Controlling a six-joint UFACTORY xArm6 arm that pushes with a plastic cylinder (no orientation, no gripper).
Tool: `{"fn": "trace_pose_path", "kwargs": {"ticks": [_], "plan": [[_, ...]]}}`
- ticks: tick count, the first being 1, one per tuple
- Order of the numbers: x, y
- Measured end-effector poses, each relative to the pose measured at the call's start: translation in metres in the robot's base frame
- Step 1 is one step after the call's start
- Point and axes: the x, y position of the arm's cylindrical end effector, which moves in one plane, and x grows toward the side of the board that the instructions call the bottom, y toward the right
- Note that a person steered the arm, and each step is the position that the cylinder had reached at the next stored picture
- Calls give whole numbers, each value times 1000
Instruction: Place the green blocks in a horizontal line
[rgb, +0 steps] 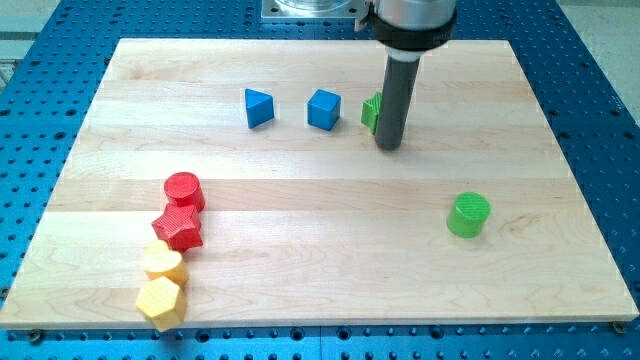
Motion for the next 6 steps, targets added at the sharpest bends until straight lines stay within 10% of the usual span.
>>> {"fn": "trace_pose_path", "kwargs": {"ticks": [2, 6], "plan": [[153, 41], [40, 99]]}}
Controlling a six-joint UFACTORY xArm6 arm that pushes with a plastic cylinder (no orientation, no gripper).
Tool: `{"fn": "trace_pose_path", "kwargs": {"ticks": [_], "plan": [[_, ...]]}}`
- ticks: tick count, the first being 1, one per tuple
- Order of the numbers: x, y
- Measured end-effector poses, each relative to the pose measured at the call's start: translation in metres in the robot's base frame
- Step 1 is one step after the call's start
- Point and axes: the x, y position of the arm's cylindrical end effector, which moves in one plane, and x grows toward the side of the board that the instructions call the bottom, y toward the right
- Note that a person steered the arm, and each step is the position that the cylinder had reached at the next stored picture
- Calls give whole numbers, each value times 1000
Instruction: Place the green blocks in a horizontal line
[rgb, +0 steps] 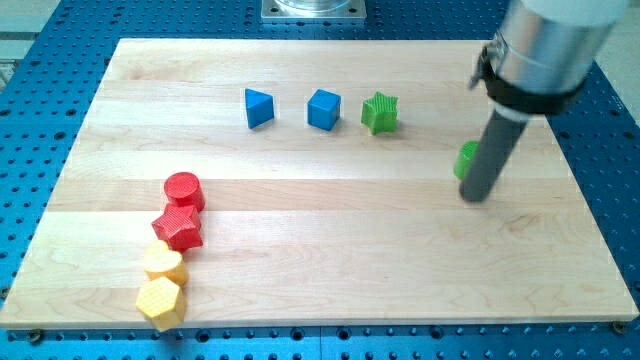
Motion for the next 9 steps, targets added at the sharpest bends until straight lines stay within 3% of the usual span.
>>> {"fn": "trace_pose_path", "kwargs": {"ticks": [1, 3, 4, 5, 8, 9], "plan": [[-55, 10], [-34, 20], [-56, 68], [-77, 73], [-73, 19], [-62, 77]]}}
